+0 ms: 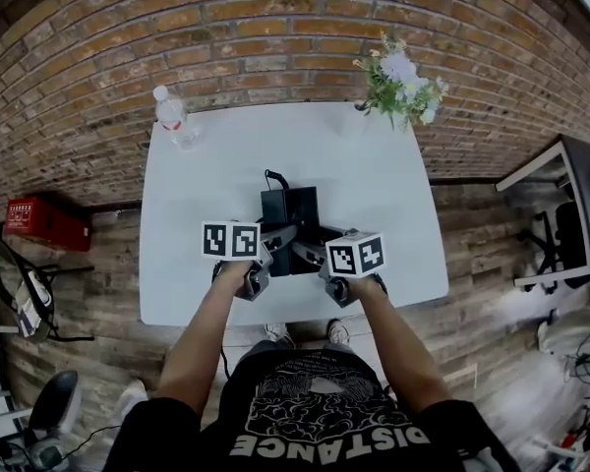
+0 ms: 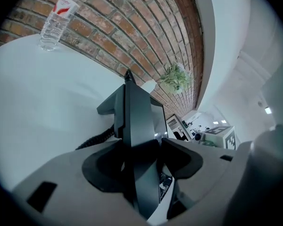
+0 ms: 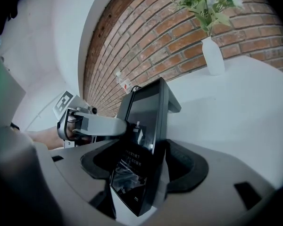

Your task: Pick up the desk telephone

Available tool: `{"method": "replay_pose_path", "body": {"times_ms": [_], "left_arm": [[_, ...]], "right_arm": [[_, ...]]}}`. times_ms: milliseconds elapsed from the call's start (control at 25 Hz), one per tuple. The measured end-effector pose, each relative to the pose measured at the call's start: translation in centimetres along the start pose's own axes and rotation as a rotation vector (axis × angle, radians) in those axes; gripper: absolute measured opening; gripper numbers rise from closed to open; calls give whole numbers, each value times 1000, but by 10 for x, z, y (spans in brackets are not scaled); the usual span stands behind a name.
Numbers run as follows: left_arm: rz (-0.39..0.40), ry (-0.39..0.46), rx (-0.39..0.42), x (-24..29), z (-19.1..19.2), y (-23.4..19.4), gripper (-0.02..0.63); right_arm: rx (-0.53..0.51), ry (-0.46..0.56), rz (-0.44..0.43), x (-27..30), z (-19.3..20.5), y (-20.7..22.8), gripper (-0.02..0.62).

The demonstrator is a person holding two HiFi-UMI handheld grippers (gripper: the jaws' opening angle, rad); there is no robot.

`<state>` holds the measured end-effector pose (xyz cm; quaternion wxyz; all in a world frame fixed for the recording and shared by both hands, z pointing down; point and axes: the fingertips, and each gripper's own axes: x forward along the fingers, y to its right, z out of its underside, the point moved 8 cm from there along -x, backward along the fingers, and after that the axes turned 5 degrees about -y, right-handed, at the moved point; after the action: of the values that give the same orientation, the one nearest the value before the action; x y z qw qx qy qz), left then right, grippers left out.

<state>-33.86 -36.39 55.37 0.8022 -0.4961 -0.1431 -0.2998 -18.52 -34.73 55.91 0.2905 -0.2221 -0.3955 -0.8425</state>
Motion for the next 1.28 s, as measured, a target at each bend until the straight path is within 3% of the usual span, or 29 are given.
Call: {"method": "replay_pose_path", "body": {"times_ms": [480, 800, 1280], "left_arm": [[-53, 43, 50, 1, 4, 7, 252], [-52, 89, 12, -5, 4, 17, 252], [-87, 201, 102, -32, -32, 62, 252]], "right_arm": [[36, 41, -2, -3, 3, 0, 291], [-10, 41, 0, -12, -4, -5, 284], [-128, 145, -31, -45, -50, -26, 284]]}}
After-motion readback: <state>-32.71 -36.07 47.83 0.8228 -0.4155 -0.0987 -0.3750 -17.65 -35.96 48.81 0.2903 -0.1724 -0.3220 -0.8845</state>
